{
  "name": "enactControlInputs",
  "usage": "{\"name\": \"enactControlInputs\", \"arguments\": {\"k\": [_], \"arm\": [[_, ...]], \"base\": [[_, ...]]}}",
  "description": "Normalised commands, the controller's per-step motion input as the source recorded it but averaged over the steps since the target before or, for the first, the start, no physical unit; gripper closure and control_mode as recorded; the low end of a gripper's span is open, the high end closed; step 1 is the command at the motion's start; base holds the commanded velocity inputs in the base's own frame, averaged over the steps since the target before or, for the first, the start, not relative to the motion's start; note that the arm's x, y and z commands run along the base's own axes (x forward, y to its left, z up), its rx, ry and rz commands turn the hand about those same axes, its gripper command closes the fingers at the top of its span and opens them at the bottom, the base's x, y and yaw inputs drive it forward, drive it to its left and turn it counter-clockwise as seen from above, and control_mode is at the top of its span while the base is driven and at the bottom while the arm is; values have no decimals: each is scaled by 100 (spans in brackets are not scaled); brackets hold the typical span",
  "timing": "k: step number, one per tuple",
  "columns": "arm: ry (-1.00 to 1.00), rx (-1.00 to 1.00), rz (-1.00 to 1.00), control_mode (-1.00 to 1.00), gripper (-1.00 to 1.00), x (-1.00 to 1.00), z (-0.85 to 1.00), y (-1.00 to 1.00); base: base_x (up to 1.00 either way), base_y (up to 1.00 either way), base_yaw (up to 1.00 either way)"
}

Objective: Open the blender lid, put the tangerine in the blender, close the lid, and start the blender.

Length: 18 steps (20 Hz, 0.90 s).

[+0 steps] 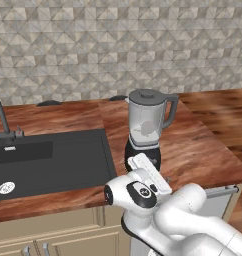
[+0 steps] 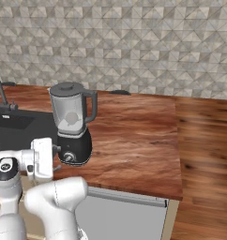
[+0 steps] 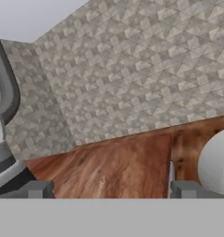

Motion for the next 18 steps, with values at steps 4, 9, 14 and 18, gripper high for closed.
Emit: {"name": "enactControlInputs", "arguments": {"k": [4,9,14,18], "arm": [[-4,1,0,-100,-100,26,-9,0],[-5,1,0,-100,-100,13,-19,0],[-2,0,0,-100,-100,16,-17,-2],[0,0,-1,-100,-100,20,-17,-2]], "base": [[0,0,0],[0,0,0],[0,0,0],[0,0,0]]}}
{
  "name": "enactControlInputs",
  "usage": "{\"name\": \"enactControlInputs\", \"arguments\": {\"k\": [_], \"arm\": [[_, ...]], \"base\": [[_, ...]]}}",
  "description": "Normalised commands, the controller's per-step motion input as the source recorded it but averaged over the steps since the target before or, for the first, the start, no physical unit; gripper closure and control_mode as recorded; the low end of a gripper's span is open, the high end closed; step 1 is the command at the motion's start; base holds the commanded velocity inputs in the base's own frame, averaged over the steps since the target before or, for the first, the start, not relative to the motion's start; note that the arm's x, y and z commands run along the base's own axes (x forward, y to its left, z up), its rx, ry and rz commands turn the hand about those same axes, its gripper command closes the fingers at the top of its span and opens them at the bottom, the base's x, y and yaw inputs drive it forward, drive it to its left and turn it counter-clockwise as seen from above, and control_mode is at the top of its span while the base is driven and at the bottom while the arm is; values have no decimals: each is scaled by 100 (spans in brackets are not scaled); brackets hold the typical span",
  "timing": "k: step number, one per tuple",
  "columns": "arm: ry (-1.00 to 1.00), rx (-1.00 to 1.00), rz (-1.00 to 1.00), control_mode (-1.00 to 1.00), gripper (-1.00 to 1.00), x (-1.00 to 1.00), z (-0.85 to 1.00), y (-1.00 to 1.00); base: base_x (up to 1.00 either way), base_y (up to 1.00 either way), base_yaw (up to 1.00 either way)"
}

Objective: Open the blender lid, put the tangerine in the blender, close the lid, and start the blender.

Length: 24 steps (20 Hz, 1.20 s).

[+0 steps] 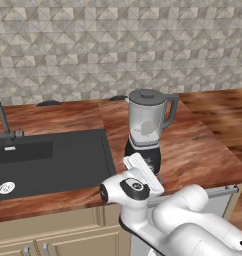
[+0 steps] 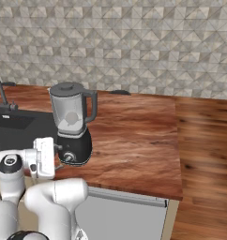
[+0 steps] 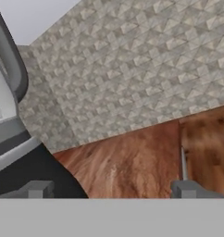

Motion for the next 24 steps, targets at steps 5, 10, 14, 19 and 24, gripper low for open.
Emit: {"name": "enactControlInputs", "arguments": {"k": [5,10,14,19,24], "arm": [[0,0,-7,-100,-100,11,-18,-7],[0,0,-9,-100,-100,7,-14,-10],[-1,0,-4,-100,-100,16,-12,-9],[-5,0,0,-100,-100,20,-11,0],[-6,0,0,-100,-100,15,-17,0]], "base": [[0,0,0],[0,0,0],[0,0,0],[0,0,0],[0,0,0]]}}
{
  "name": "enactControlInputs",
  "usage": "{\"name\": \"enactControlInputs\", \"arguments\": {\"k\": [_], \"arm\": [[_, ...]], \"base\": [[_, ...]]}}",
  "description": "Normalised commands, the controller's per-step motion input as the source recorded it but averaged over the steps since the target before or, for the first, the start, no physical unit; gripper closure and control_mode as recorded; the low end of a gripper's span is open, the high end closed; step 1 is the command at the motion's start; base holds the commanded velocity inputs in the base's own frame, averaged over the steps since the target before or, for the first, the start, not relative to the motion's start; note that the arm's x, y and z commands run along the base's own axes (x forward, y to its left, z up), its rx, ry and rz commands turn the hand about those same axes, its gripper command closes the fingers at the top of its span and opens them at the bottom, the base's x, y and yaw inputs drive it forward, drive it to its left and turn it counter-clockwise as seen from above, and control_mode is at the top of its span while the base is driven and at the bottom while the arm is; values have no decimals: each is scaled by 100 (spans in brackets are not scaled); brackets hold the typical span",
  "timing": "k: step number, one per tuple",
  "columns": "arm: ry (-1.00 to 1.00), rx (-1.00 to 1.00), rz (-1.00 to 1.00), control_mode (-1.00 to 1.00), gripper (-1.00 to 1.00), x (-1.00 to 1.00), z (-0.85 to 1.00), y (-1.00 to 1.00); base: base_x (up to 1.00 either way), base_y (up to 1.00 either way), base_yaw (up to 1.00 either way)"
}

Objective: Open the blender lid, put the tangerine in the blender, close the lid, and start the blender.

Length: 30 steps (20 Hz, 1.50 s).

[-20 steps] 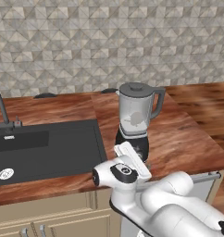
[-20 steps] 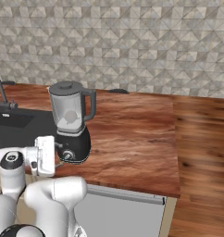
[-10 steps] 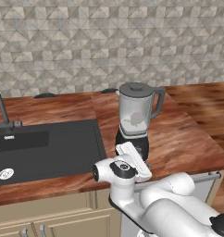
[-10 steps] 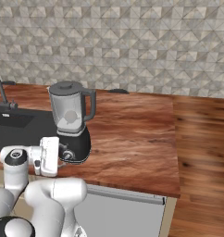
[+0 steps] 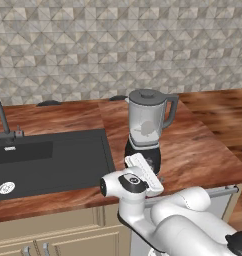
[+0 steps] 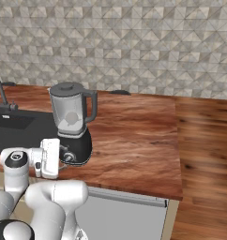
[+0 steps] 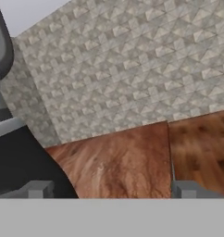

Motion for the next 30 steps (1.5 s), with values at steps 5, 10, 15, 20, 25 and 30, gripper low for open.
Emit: {"name": "enactControlInputs", "arguments": {"k": [5,10,15,20,25,30], "arm": [[-15,0,1,-100,-100,1,-21,-17],[-21,0,9,-100,-100,0,-29,-28],[-23,0,9,-100,-100,0,-32,-40],[-18,1,5,-100,-100,0,-36,-58],[-22,2,7,-100,-100,0,-22,-53],[-26,0,27,-100,-100,-2,-20,-10]], "base": [[0,0,0],[0,0,0],[0,0,0],[0,0,0],[0,0,0],[0,0,0]]}}
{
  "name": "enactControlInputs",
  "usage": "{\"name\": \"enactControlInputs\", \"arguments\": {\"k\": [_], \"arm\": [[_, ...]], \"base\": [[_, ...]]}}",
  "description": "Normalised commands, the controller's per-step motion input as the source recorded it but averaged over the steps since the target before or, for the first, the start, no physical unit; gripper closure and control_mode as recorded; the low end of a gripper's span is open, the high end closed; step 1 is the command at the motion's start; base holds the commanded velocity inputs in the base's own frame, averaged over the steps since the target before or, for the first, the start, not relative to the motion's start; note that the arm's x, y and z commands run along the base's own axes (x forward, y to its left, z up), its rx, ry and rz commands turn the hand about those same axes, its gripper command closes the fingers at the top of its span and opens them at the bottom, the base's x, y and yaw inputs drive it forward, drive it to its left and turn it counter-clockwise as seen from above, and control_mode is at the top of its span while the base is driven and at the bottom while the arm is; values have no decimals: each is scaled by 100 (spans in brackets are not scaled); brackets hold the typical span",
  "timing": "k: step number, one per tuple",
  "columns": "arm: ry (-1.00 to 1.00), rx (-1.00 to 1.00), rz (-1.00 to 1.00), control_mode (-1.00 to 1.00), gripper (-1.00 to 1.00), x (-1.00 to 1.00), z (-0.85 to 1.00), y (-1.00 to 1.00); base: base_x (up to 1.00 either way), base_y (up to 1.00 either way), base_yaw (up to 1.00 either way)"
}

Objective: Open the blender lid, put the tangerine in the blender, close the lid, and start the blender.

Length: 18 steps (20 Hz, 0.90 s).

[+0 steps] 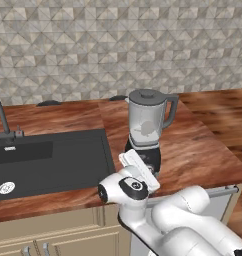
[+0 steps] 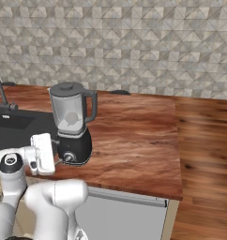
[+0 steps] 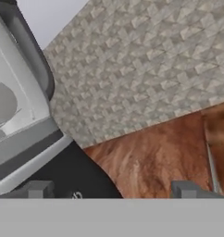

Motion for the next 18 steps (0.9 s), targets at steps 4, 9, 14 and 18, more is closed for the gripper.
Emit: {"name": "enactControlInputs", "arguments": {"k": [4,9,14,18], "arm": [[-23,0,27,-100,-100,-31,-14,-19],[-21,0,21,-100,-100,-1,-5,-25],[-12,0,5,-100,-100,-2,28,0],[0,0,0,-100,-100,0,37,0]], "base": [[0,0,0],[0,0,0],[0,0,0],[0,0,0]]}}
